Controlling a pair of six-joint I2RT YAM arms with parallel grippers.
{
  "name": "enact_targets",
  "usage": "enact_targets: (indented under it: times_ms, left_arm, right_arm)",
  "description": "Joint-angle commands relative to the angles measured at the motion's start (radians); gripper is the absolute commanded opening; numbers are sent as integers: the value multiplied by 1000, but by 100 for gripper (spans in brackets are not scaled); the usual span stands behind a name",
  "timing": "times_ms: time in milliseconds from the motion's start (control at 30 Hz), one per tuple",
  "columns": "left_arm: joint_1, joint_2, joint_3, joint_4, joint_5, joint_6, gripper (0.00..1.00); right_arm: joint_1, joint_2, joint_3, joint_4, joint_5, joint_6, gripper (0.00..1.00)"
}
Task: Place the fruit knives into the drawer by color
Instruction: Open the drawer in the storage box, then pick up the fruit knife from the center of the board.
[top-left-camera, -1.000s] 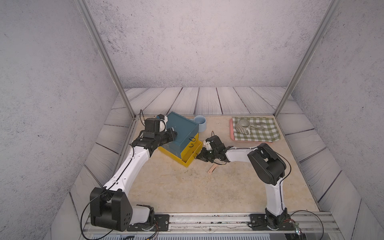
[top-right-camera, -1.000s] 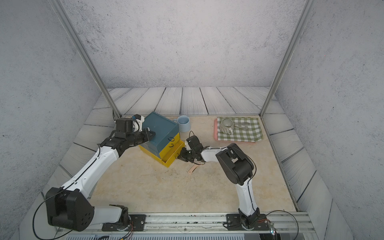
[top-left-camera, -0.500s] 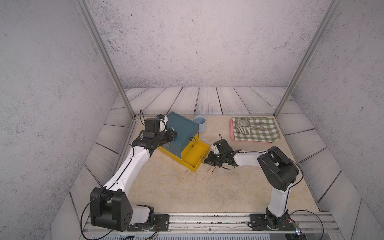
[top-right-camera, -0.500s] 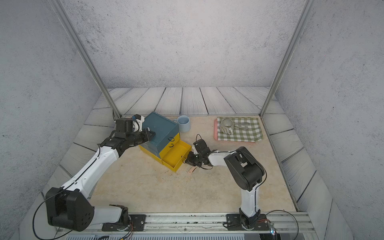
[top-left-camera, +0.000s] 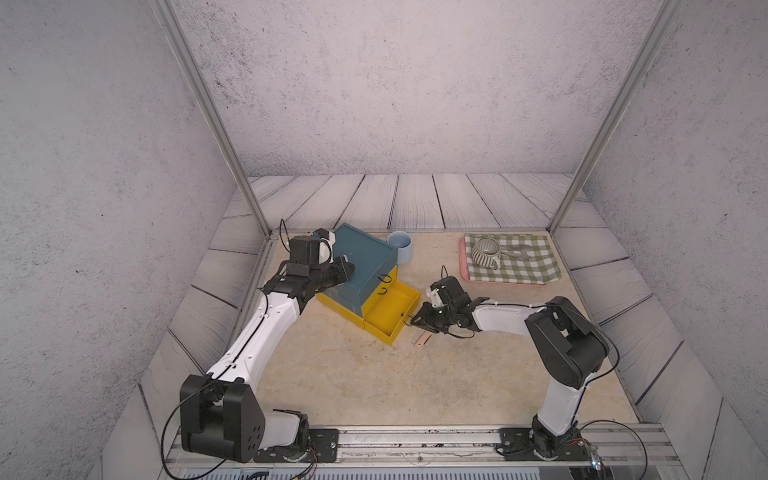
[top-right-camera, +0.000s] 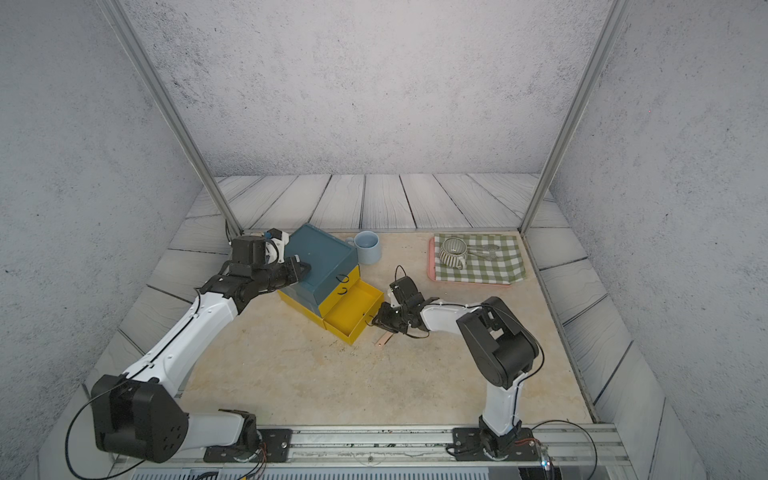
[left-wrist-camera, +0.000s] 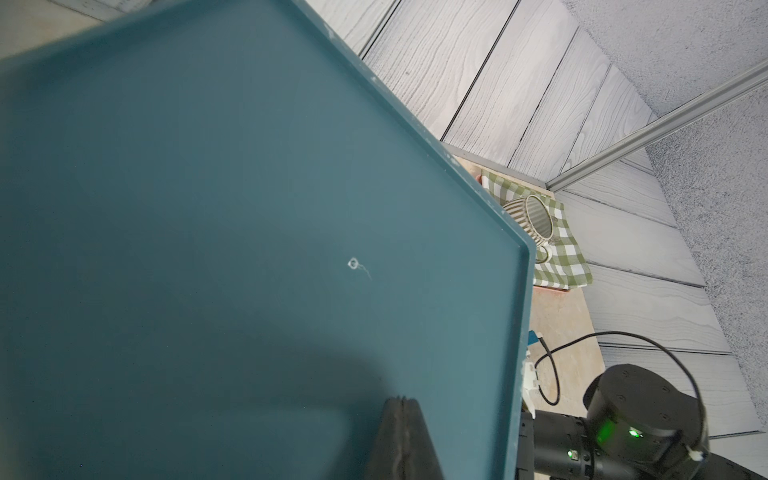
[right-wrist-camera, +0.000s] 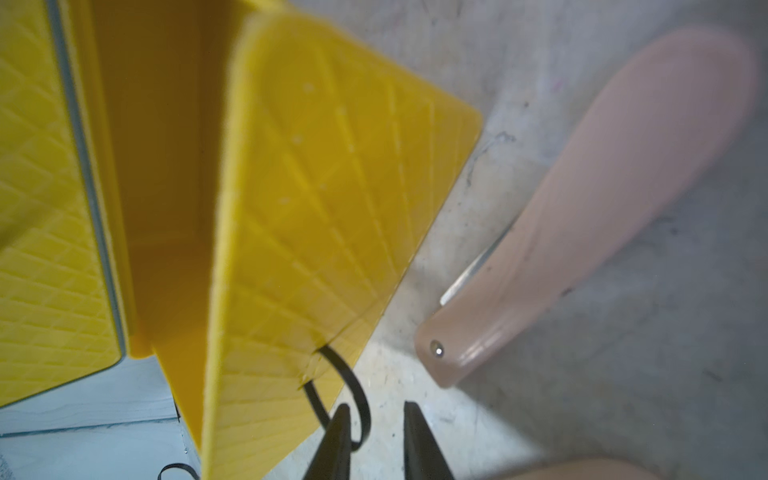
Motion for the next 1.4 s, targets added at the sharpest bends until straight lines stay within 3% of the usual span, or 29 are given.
enact_targets:
  times_ms: [0, 233, 367, 700, 1000, 1367]
  left_arm:
    - [7, 38, -31, -151, -32, 7, 0]
    - [6, 27, -28, -157, -36, 7, 0]
    - [7, 25, -33, -148, -35, 2, 0]
    - [7, -10, -39, -145, -51, -5, 0]
    - [7, -4, -49, -132, -38, -14, 0]
    - [7, -21, -49, -130, -33, -13, 0]
  right_arm:
    - [-2, -69, 10, -114, 48, -56, 27]
    - [-3, -128, 134, -504, 211, -76, 33]
    - [-3, -114, 178, -618, 264, -29, 38]
    - [15, -72, 201, -723, 347, 113, 40]
    - [77, 24, 310, -770, 340, 156, 48]
    - [111, 108, 335, -773, 323, 226, 49]
